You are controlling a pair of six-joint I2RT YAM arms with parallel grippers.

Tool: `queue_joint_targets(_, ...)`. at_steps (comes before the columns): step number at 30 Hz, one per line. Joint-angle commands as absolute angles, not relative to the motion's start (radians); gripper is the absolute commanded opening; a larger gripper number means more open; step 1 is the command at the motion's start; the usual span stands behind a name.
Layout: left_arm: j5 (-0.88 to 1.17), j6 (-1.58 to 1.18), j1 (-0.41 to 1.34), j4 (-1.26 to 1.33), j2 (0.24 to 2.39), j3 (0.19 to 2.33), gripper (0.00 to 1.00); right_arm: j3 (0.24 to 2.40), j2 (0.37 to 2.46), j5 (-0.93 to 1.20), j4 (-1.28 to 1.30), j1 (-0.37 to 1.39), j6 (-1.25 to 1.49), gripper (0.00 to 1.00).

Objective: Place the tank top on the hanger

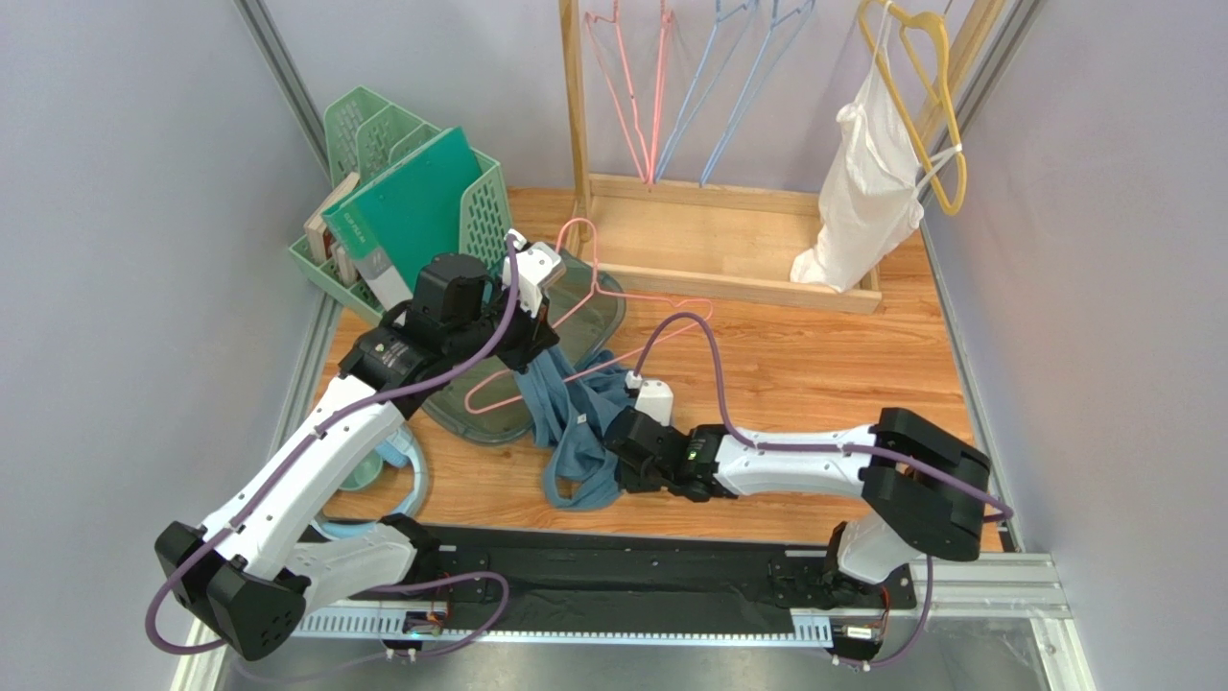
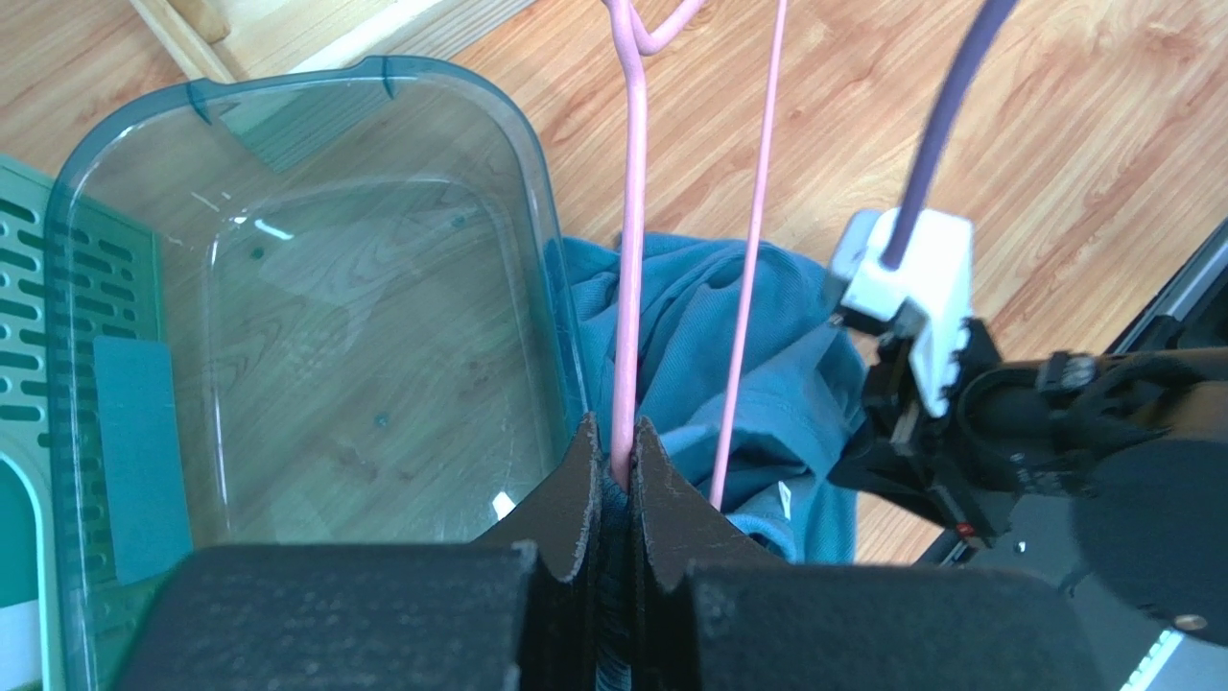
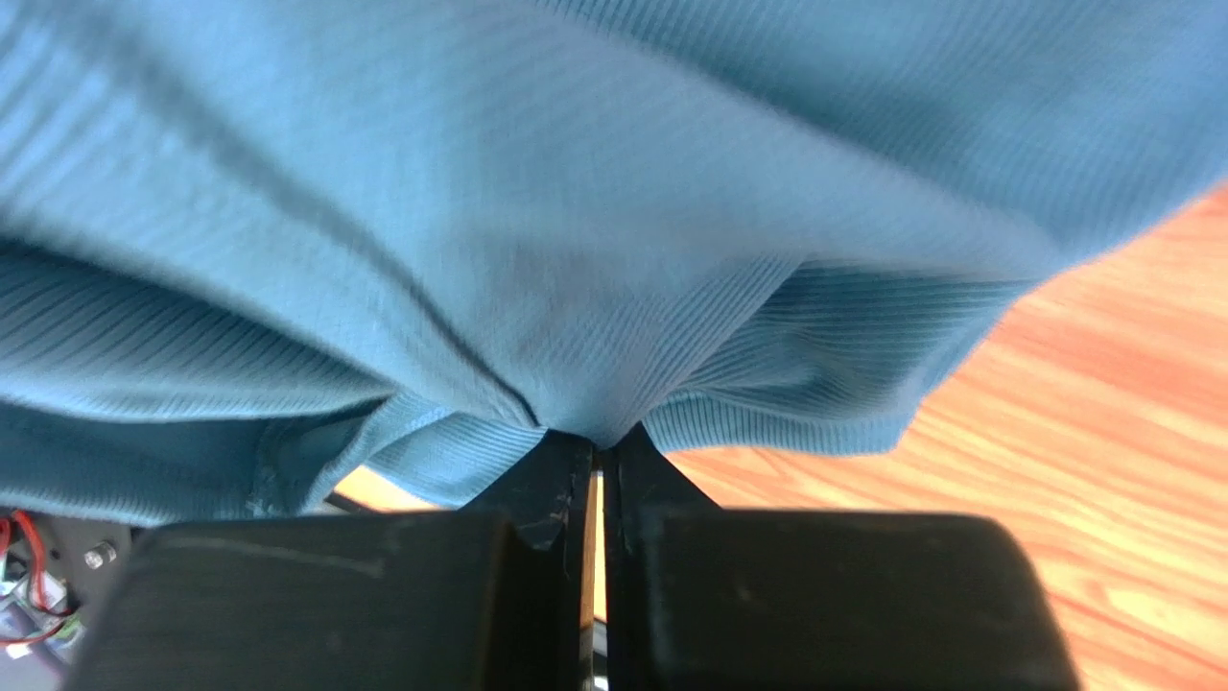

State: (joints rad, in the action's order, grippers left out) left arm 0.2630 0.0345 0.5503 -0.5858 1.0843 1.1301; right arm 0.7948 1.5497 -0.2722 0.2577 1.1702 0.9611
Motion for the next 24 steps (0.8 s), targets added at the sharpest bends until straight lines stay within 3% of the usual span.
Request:
queue_joint_targets(1, 0.258, 0.041, 0.554, -0.561, 1.052, 1.129, 0.00, 0.779, 1.412, -0.360, 0.311, 1.129, 0.939, 0.00)
queue_joint_targets(6, 0.288, 0.026, 0.554, -0.548, 1.043, 1.126, 0.00, 0.755, 1.199, -0.382, 0.452, 0.996, 0.812, 0.00)
queue_joint_targets(10, 0.336, -0.017, 0.555, -0.511, 1.046, 1.105, 0.00, 0.764, 1.152, -0.351, 0.526, 0.818, 0.726, 0.00)
queue_joint_targets(13, 0.334, -0.040, 0.583, -0.489, 1.074, 1.094, 0.00, 0.794, 1.150, -0.357, 0.575, 0.804, 0.718, 0.04)
queue_joint_targets(14, 0.316, -0.043, 0.592, -0.489, 1.081, 1.095, 0.00, 0.804, 1.152, -0.347, 0.595, 0.802, 0.725, 0.07)
queue_joint_targets(21, 0.242, -0.086, 0.623, -0.486, 1.103, 1.086, 0.00, 0.717, 0.999, -0.296, 0.606, 0.899, 0.912, 0.54)
queue_joint_targets(24, 0.250, -0.094, 0.623, -0.483, 1.108, 1.088, 0.00, 0.672, 0.956, -0.269, 0.566, 0.957, 1.012, 0.61)
